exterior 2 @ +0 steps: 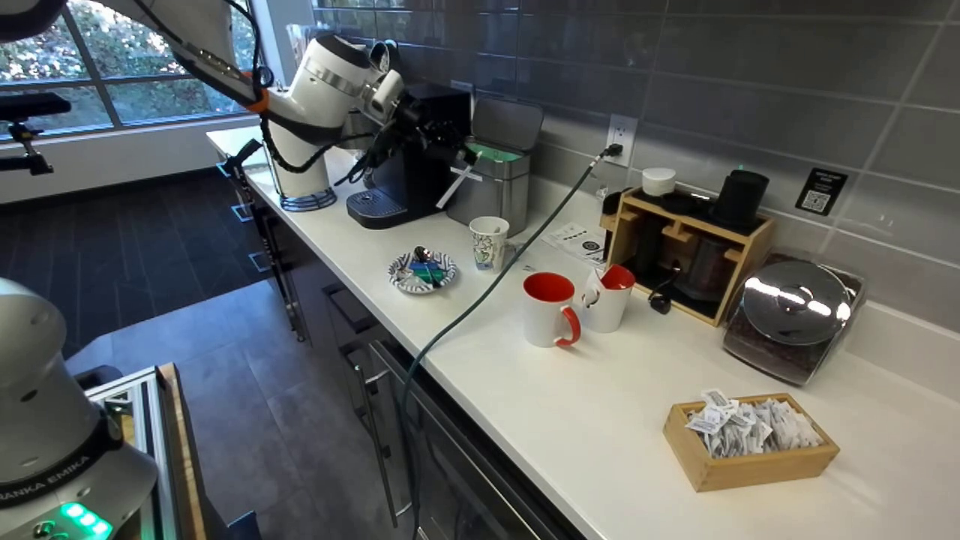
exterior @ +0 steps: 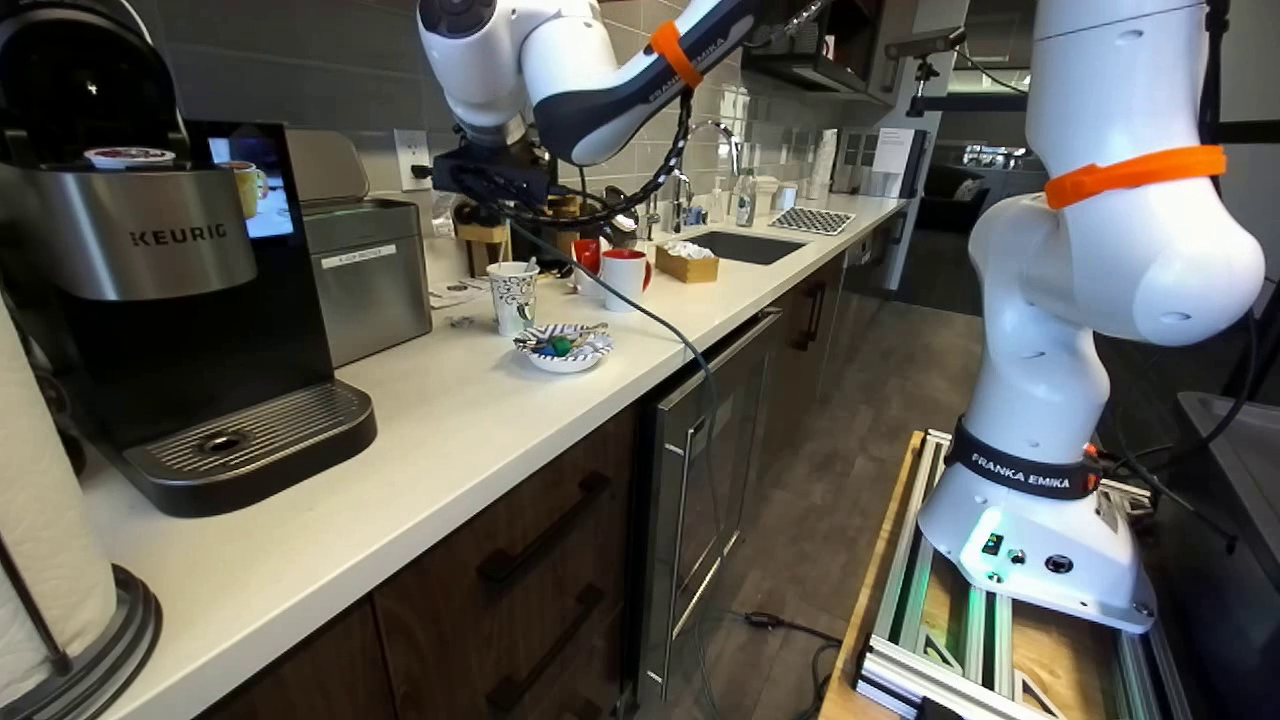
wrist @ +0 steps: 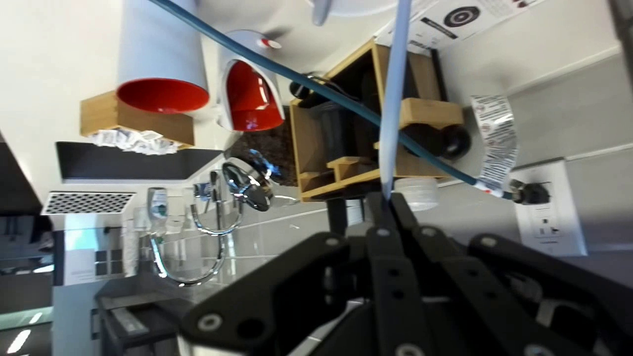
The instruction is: Move the coffee cup on the left to the right then put the white straw in the cup.
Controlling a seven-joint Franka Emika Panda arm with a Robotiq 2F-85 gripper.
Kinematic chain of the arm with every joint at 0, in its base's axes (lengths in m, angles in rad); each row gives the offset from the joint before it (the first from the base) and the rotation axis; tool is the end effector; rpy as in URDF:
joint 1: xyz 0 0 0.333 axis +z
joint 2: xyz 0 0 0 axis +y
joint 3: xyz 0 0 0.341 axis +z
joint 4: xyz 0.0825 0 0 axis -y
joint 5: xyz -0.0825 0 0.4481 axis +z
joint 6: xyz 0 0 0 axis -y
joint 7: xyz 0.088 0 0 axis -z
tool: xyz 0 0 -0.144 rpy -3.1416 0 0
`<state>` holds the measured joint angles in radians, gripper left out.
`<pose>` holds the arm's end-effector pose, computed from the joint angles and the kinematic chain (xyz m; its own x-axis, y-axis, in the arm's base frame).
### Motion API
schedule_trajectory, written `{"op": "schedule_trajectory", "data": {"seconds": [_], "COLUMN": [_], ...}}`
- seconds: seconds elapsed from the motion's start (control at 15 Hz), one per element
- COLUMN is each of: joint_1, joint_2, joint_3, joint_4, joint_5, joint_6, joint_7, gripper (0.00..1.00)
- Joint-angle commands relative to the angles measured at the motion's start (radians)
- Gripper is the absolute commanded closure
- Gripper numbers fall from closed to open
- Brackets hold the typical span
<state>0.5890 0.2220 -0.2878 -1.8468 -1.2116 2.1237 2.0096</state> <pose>0.6941 0.1514 0.4210 0.1836 -0.4380 0.8800 -0.8090 -0.5759 -0.1179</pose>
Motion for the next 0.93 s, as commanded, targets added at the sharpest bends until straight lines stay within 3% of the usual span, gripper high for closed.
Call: {"op": "schedule_trajectory", "data": {"seconds": [0.0,0.4,0.87], "joint_1": [-0.159,-0.277,-0.315], "joint_2": [-0.021,-0.054,0.002], "joint_3": [0.181,0.339,0.405], "joint_4": [-0.065,-0.049,0.034], "joint_5": [-0.071,-0.135,-0.304], "joint_6": [-0.097,-0.189,-0.304], "joint_7": [0.159,0.251,0.159], "gripper": [0.99,0.99,0.99]}}
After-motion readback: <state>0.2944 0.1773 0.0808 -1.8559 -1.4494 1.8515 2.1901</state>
